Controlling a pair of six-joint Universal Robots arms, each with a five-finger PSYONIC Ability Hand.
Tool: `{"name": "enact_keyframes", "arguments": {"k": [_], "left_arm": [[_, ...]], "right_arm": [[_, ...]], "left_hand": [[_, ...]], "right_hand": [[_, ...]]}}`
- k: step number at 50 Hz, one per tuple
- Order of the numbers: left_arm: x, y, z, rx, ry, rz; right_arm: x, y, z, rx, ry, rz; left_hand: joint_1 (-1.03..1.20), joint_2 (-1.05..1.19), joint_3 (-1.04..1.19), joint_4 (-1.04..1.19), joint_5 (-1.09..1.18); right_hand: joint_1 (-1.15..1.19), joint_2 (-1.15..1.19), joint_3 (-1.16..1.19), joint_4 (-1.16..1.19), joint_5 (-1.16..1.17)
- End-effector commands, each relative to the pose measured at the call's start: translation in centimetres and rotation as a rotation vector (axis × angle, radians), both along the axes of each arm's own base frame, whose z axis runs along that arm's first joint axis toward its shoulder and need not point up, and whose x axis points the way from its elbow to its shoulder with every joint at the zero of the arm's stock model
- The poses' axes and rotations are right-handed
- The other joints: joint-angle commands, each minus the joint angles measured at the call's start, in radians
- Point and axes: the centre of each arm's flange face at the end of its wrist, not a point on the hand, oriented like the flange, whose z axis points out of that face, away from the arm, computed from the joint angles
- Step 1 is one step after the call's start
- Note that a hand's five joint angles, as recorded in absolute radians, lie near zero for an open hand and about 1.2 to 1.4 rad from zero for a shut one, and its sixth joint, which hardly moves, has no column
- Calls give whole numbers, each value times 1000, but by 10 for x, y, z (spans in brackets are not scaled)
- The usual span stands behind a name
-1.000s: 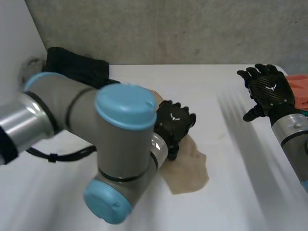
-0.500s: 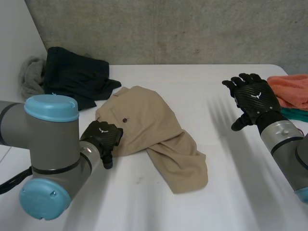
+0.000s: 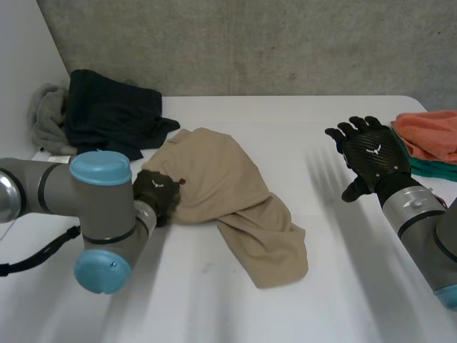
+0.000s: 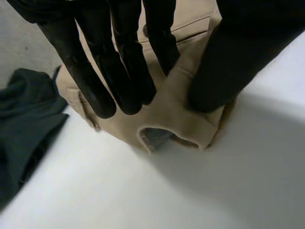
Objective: Fold the laundry.
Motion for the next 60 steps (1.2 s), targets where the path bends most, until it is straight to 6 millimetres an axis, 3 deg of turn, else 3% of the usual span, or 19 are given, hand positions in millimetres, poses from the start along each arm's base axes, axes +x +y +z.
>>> {"name": "enact_keyframes", "arguments": {"k": [1,2,3,5,6,7,10,13,16,22,23,24,25,29,33,38,47,53,60], "left_arm": [[0,-40,53,-257,34,66],[-2,-45,71,-319,57,77],[-4,-55,114,-456,123,99],[-6,-59,163,-599,207,112],[-9,-58,210,-729,297,106],[-11,-56,232,-790,340,96],[-29,-44,286,-916,493,2],[-59,-22,302,-871,632,-141],[-81,-10,288,-754,681,-252],[-131,25,201,-321,673,-510],[-134,28,188,-271,662,-528],[-140,34,164,-186,636,-562],[-142,37,150,-146,618,-576],[-146,49,109,-39,537,-605],[-137,54,108,-45,488,-568],[-117,56,127,-91,464,-473],[-46,63,146,-123,400,-185],[6,63,147,-130,364,-30],[64,46,124,-85,257,97]], "right_arm": [[-2,0,2,-5,-1,-6],[-2,0,3,-9,-4,-6],[-3,0,4,-10,-4,-8],[-3,0,4,-11,-6,-8],[-3,0,4,-11,-6,-8],[-3,0,4,-11,-6,-9],[-3,0,4,-9,-5,-9],[-5,-1,5,-12,-6,-20],[-8,-4,6,-15,-8,-35],[-18,-14,9,-24,-15,-68],[-19,-15,10,-25,-17,-72],[-21,-17,10,-24,-23,-77],[-22,-17,11,-25,-24,-79],[-22,-18,11,-23,-31,-80],[-21,-17,12,-23,-32,-77],[-21,-16,13,-27,-34,-73],[-8,-2,25,-44,-35,-5],[13,28,39,-15,-18,110],[37,73,48,157,24,234]], "left_hand": [[262,239,244,242,268],[262,239,244,242,268],[262,239,244,242,268],[262,239,244,242,268],[262,239,244,242,268],[262,239,244,242,268],[262,239,244,242,268],[262,239,244,242,268],[262,239,244,242,268],[262,239,244,242,268],[184,161,166,163,190],[-142,-165,-160,-163,-136],[-282,-305,-300,-303,-276],[-823,-846,-840,-843,-817],[-924,-947,-941,-944,-918],[-933,-956,-950,-953,-926],[-953,-976,-971,-973,-947],[-960,-983,-977,-980,-954],[-960,-983,-977,-980,-954]], "right_hand": [[-47,-28,-31,-34,-48],[-47,-28,-31,-34,-48],[-47,-28,-31,-34,-48],[-47,-28,-31,-34,-48],[-47,-28,-31,-34,-48],[-47,-28,-31,-34,-48],[-47,-28,-31,-34,-48],[-47,-28,-31,-34,-48],[-47,-28,-31,-34,-48],[-47,-28,-31,-34,-48],[-47,-28,-31,-34,-48],[-47,-28,-31,-34,-48],[-47,-28,-31,-34,-48],[-47,-28,-31,-34,-48],[-47,-28,-31,-34,-48],[-47,-28,-31,-34,-48],[-47,-28,-31,-34,-48],[-47,-28,-31,-34,-48],[23,42,39,36,22]]}}
